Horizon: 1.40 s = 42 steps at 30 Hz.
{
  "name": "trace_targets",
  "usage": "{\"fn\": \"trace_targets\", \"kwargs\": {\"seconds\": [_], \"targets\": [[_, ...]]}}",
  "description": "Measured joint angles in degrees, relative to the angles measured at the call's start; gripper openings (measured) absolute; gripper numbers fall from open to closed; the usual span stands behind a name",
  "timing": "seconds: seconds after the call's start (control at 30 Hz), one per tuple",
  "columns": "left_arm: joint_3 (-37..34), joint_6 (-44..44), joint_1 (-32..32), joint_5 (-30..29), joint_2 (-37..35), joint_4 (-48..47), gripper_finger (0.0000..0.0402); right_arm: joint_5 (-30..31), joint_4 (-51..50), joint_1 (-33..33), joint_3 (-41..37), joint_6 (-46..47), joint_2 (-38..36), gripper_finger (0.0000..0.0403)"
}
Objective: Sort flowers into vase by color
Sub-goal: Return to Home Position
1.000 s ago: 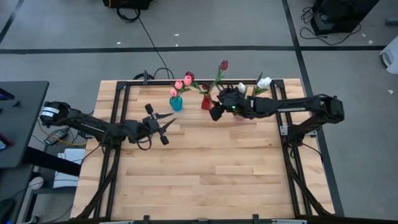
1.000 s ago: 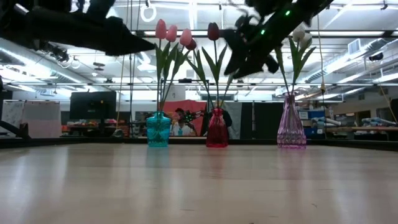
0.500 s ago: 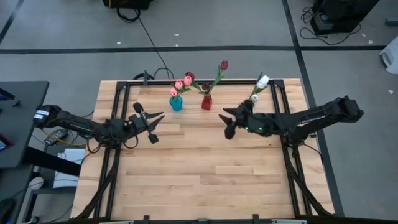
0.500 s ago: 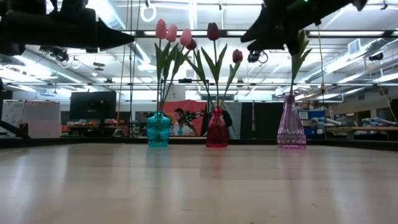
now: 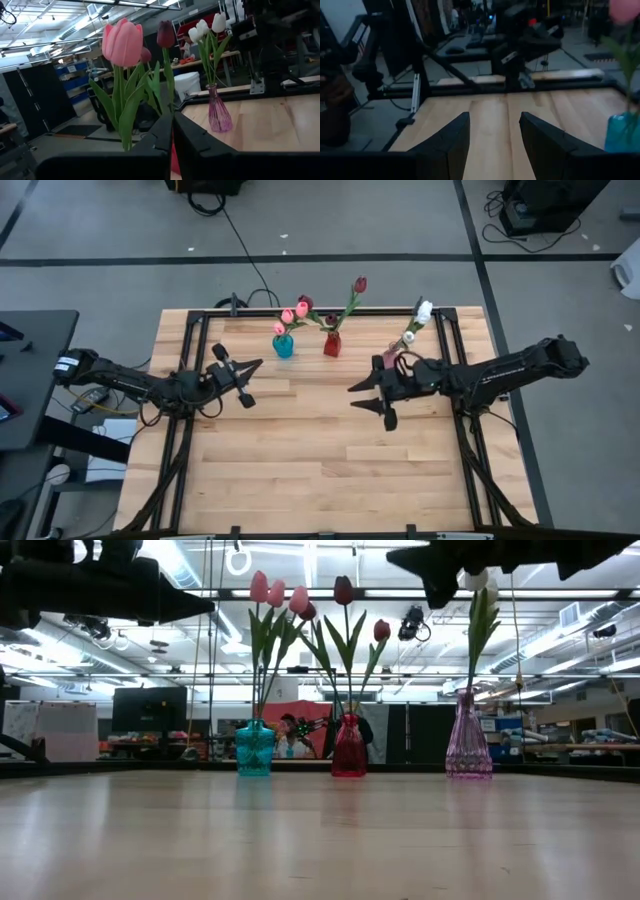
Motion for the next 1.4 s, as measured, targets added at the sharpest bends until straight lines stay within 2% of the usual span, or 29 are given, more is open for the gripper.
{"fn": "trace_targets", "kwargs": {"seconds": [0.33,0.5,0.6,0.73,0.97,1.1,1.3,1.4], "targets": [[0.0,0.2,0.0,0.0,0.0,-0.2,0.0019,-14.3,2.0,-3.2,0.0,-4.7,-10.4,0.0185],[0.0,1.6,0.0,0.0,0.0,-0.2,0.0019,-21.5,1.7,-2.2,0.0,-4.3,-15.1,0.0185],[0.0,2.8,0.0,-0.2,0.0,-0.1,0.0019,-23.8,-2.9,-0.1,0.0,-4.0,-17.1,0.0185],[0.0,2.0,0.0,-2.4,-0.1,1.6,0.0019,-16.0,-7.4,3.2,-2.6,-3.9,-18.6,0.0185],[-2.4,2.5,-2.5,-2.5,-5.9,3.7,0.0019,-5.8,-5.7,7.0,-11.3,-2.0,-22.4,0.0185],[-3.5,2.0,-4.5,-4.1,-10.1,2.8,0.0019,-4.8,-6.8,6.9,-15.1,-2.4,-28.4,0.0185],[-5.6,-0.8,-7.6,-11.8,-14.1,-0.6,0.0019,-4.8,-17.8,4.5,-15.8,-4.4,-41.3,0.0185],[-6.1,-1.8,-9.4,-13.0,-15.6,-1.5,0.0019,-4.7,-22.6,3.2,-15.8,-5.2,-47.6,0.0185]]}}
